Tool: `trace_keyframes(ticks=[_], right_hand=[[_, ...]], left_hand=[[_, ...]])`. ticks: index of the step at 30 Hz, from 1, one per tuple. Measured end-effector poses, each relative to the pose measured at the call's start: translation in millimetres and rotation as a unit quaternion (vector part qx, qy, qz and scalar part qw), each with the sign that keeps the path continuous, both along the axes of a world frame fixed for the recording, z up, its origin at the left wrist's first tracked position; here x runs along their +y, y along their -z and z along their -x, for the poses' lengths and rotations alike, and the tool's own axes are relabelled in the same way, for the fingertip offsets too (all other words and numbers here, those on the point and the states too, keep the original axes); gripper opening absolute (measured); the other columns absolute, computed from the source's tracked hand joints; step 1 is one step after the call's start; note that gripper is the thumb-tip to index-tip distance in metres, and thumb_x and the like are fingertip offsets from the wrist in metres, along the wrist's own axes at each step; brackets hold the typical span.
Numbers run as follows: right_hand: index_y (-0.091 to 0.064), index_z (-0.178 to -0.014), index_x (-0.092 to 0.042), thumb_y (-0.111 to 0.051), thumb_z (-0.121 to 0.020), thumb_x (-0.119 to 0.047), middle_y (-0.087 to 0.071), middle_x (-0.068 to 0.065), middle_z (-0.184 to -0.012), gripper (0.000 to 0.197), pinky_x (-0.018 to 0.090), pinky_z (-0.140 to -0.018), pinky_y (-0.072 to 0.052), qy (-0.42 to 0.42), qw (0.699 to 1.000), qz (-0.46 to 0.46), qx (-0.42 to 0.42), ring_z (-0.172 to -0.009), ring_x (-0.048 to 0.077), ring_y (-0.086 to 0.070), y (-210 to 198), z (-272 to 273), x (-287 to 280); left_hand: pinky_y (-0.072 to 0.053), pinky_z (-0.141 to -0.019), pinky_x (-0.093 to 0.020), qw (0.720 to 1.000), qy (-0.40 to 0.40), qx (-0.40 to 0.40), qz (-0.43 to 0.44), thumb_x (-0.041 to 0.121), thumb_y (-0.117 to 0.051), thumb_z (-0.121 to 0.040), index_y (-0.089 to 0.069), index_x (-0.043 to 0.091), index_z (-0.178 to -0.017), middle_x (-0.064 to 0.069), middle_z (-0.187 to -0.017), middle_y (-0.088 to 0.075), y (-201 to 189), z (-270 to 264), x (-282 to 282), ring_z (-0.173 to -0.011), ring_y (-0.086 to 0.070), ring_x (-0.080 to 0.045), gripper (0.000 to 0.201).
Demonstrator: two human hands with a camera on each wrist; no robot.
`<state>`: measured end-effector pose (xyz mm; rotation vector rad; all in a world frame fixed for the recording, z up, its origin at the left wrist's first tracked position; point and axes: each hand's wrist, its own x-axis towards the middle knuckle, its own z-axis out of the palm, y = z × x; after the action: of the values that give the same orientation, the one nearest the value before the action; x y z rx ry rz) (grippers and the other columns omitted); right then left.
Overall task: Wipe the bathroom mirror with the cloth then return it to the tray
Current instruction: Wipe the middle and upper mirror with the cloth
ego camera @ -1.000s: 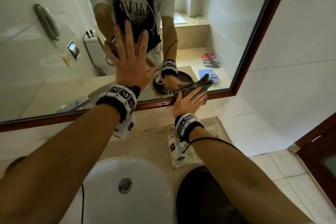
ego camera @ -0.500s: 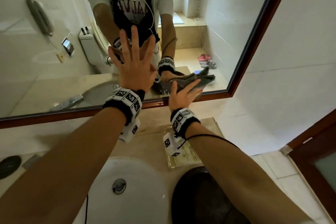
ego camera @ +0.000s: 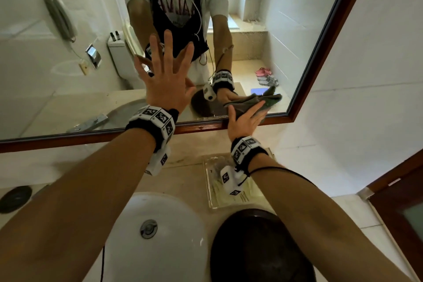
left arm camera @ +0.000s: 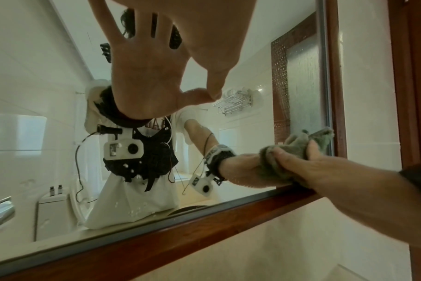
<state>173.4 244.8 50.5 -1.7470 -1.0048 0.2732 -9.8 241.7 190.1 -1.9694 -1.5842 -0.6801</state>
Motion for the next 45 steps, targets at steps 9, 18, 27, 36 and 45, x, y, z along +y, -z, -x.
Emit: trace_keyframes(ticks=[9, 18, 27, 36, 45], right_hand=[[0.003, -0.152, 0.003, -0.06, -0.09, -0.047, 0.003, 0.036, -0.155, 0.102, 0.047, -0.12, -0.005, -0.005, 0.999, 0.044, -0.032, -0.146, 0.047, -0.002, 4.7, -70.6, -9.5], [0.001, -0.152, 0.003, -0.056, -0.087, -0.059, 0.005, 0.033, -0.156, 0.106, 0.048, -0.119, 0.0, 0.021, 0.997, 0.065, -0.023, -0.147, 0.046, -0.001, 4.5, -13.8, -6.5], [-0.006, -0.152, 0.004, -0.049, -0.081, -0.071, 0.001, 0.039, -0.154, 0.112, 0.048, -0.119, 0.001, -0.035, 0.998, 0.057, -0.021, -0.145, 0.05, -0.003, 0.9, 151.9, -9.9], [-0.004, -0.154, -0.003, -0.057, -0.085, -0.059, 0.005, 0.034, -0.156, 0.103, 0.053, -0.119, -0.002, -0.068, 0.993, 0.027, -0.089, -0.144, 0.05, 0.0, 3.8, 179.2, -7.2], [0.007, -0.155, -0.012, -0.058, -0.087, -0.058, 0.007, 0.025, -0.16, 0.104, 0.051, -0.12, -0.01, 0.072, 0.986, 0.002, 0.153, -0.147, 0.043, -0.001, -41.9, 49.4, 8.0]], left_hand=[[-0.012, -0.101, -0.077, 0.999, -0.032, 0.003, 0.01, 0.064, -0.068, -0.072, -0.004, 0.036, -0.152, -0.018, -0.16, -0.001, -4.5, -5.6, -7.5, -0.144, -0.001, -0.045, 0.106], [-0.011, -0.105, -0.073, 0.999, -0.047, -0.012, 0.01, 0.06, -0.069, -0.072, -0.002, 0.038, -0.152, -0.021, -0.159, -0.001, -6.2, 28.9, -15.1, -0.144, -0.001, -0.044, 0.106], [-0.016, -0.102, -0.074, 0.996, -0.084, -0.029, 0.029, 0.063, -0.071, -0.067, 0.007, 0.039, -0.15, -0.022, -0.159, 0.001, -6.7, 116.6, -25.8, -0.144, 0.001, -0.045, 0.116], [-0.018, -0.102, -0.074, 0.994, -0.098, -0.046, 0.028, 0.063, -0.072, -0.068, 0.015, 0.042, -0.148, -0.023, -0.158, 0.003, 2.2, 167.7, -25.5, -0.144, 0.002, -0.044, 0.119], [-0.024, -0.099, -0.075, 0.992, -0.078, -0.079, 0.055, 0.062, -0.073, -0.067, 0.007, 0.036, -0.151, -0.023, -0.158, 0.006, 10.8, 130.8, -13.9, -0.144, 0.004, -0.045, 0.118]])
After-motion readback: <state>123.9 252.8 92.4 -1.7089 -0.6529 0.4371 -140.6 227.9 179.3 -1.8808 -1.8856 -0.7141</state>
